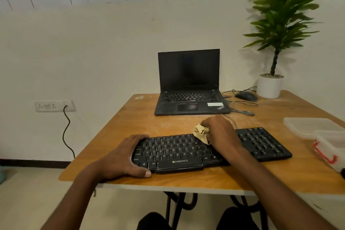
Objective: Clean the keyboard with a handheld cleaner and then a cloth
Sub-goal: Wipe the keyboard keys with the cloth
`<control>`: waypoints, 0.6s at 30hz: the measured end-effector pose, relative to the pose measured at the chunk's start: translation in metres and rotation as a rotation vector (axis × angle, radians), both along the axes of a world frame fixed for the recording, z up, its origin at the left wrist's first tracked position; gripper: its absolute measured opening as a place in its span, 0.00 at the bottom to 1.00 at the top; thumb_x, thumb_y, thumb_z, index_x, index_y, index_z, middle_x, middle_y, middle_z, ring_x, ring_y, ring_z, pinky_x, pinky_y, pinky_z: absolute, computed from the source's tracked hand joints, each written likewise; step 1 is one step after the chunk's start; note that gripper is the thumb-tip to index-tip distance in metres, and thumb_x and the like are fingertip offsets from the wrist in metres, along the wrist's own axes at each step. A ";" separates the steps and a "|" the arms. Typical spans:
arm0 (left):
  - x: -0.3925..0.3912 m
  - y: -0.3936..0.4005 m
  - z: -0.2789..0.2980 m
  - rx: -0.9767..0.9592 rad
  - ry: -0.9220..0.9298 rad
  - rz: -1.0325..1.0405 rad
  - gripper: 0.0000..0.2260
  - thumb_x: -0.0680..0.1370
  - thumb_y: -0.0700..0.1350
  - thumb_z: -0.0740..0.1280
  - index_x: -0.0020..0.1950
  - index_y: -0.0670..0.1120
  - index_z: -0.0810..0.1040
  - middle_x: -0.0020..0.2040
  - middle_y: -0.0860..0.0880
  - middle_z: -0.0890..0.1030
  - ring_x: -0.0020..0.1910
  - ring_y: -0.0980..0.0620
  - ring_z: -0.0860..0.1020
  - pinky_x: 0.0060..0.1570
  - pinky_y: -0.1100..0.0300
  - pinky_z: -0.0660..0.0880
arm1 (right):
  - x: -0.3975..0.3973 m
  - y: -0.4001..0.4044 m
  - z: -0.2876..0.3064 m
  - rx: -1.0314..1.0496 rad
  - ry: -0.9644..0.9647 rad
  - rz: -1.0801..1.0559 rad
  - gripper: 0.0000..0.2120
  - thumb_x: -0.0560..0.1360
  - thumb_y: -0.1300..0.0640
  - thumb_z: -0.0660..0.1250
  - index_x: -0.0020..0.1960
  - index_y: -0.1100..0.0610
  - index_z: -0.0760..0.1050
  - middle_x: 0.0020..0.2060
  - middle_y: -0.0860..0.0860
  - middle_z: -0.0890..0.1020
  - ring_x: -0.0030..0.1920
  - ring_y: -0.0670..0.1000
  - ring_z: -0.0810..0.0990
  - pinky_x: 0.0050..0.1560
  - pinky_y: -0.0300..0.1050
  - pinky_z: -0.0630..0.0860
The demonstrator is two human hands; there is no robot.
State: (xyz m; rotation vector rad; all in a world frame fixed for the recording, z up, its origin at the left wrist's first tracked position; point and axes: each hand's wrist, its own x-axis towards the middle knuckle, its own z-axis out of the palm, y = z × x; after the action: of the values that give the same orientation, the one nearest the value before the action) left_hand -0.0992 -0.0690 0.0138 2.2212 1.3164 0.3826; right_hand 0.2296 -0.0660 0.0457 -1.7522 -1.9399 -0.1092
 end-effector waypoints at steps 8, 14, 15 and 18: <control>0.003 -0.006 0.005 0.000 0.023 0.031 0.55 0.60 0.73 0.76 0.82 0.63 0.55 0.75 0.62 0.61 0.71 0.59 0.65 0.71 0.54 0.68 | 0.026 -0.065 -0.011 -0.119 -0.056 0.018 0.25 0.68 0.66 0.75 0.61 0.46 0.82 0.55 0.49 0.82 0.55 0.52 0.79 0.49 0.44 0.75; 0.000 -0.004 -0.001 -0.024 0.005 0.036 0.55 0.59 0.73 0.77 0.81 0.65 0.55 0.74 0.65 0.61 0.70 0.63 0.65 0.70 0.56 0.69 | 0.026 -0.033 -0.005 -0.014 -0.079 -0.017 0.22 0.70 0.67 0.73 0.60 0.49 0.83 0.52 0.50 0.85 0.54 0.54 0.78 0.51 0.48 0.76; 0.000 -0.002 -0.001 -0.024 0.002 0.029 0.55 0.59 0.74 0.77 0.80 0.66 0.55 0.73 0.66 0.61 0.70 0.65 0.65 0.69 0.56 0.69 | 0.023 -0.024 -0.003 0.006 -0.077 -0.015 0.20 0.70 0.66 0.73 0.58 0.49 0.84 0.49 0.50 0.86 0.53 0.53 0.79 0.51 0.48 0.76; -0.001 -0.001 0.000 -0.026 -0.008 0.017 0.54 0.59 0.73 0.78 0.79 0.68 0.55 0.71 0.72 0.59 0.69 0.68 0.64 0.65 0.62 0.69 | 0.013 -0.004 0.003 0.028 -0.061 -0.011 0.15 0.72 0.65 0.72 0.54 0.49 0.85 0.46 0.49 0.86 0.51 0.52 0.80 0.48 0.47 0.76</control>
State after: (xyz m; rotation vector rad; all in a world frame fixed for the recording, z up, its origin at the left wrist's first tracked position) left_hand -0.1001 -0.0695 0.0133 2.1860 1.3294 0.3785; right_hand 0.2428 -0.0700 0.0489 -1.7605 -1.9630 -0.1950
